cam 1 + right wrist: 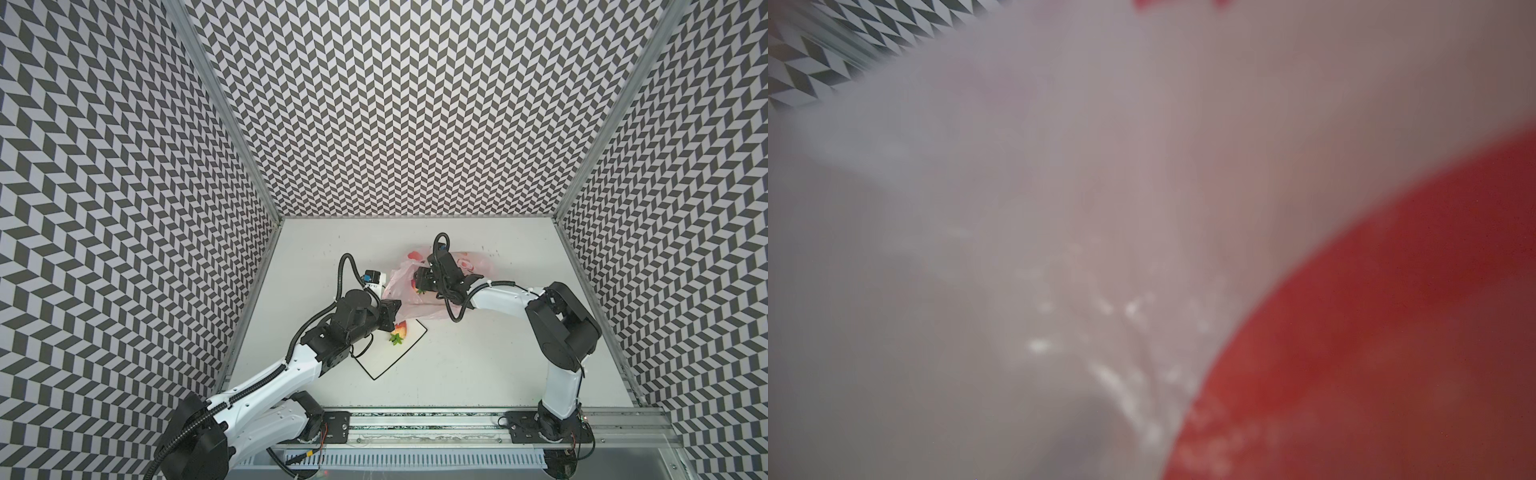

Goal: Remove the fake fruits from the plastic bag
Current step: 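Grasp the red pear inside the bag with the right gripper and lift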

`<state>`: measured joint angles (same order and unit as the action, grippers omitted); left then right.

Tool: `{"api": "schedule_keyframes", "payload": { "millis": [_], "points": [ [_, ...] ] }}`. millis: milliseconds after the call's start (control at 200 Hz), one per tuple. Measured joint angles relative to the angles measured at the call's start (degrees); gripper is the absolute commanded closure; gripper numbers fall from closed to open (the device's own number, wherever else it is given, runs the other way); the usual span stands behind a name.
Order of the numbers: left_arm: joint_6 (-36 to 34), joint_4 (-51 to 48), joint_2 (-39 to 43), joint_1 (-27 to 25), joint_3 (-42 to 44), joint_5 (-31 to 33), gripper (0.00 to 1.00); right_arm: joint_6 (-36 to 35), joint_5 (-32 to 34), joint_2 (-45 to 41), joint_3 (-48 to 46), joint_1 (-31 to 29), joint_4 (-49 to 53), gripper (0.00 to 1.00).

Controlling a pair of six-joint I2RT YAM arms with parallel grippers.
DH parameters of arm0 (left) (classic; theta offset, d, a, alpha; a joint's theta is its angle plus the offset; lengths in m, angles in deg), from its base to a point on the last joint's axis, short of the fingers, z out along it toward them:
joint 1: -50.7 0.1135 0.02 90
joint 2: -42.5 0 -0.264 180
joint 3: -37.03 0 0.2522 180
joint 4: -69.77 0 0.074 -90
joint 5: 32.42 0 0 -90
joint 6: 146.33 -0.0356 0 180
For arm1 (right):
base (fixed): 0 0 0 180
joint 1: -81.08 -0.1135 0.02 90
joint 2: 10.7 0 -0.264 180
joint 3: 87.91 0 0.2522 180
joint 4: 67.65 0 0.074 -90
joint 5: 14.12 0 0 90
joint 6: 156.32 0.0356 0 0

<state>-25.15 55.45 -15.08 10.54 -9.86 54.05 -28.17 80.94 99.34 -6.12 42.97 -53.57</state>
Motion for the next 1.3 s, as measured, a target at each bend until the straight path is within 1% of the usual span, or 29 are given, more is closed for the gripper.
{"api": "schedule_keyframes", "payload": {
  "millis": [105, 285, 491, 601, 716, 816, 947, 1107, 1192, 1302],
  "points": [
    [0.0, 0.0, 0.0, 0.0, 0.0, 0.0, 1.0, 0.5, -0.81, 2.62, 1.05, 0.0, 0.07, 0.42],
    [0.0, -0.02, 0.0, 0.0, 0.0, 0.0, 1.0, 0.66, -2.67, 5.42, 2.54, 0.0, 0.0, 0.35],
    [0.0, 0.0, 0.0, 0.0, 0.0, 0.0, 1.0, -0.24, -3.89, 6.75, 3.15, 0.0, -0.35, 0.34],
    [0.0, 0.0, -0.07, 0.0, 0.0, 0.0, 1.0, -1.07, -3.87, 7.58, 4.26, 0.0, -0.26, 0.42],
    [0.07, 0.0, -0.09, 0.0, 0.0, 0.04, 1.0, -1.53, -3.89, 7.65, 4.26, 0.0, -0.26, 0.53],
    [0.59, 0.04, -0.09, 0.0, 0.0, 0.35, 1.0, -2.21, -3.74, 7.28, 4.09, 0.0, -0.02, 0.58],
    [1.81, 0.39, -0.13, 0.0, 0.0, 1.11, 1.0, -4.04, -3.26, 3.8, 1.92, 0.0, 1.4, 0.61],
    [3.61, 1.88, -0.83, 0.07, 0.0, 1.75, 1.0, -7.1, -3.67, -5.77, -3.54, 0.02, 0.9, 0.64],
    [4.5, 2.71, -1.42, 0.09, 0.0, 1.81, 1.0, -8.9, -5.42, -10.93, -6.47, 0.11, -0.39, 0.66],
    [5.16, 3.89, -2.05, 0.59, 0.0, 1.77, 1.0, -11.76, -8.41, -15.52, -9.22, 0.17, -1.68, 0.67]
  ]
}}
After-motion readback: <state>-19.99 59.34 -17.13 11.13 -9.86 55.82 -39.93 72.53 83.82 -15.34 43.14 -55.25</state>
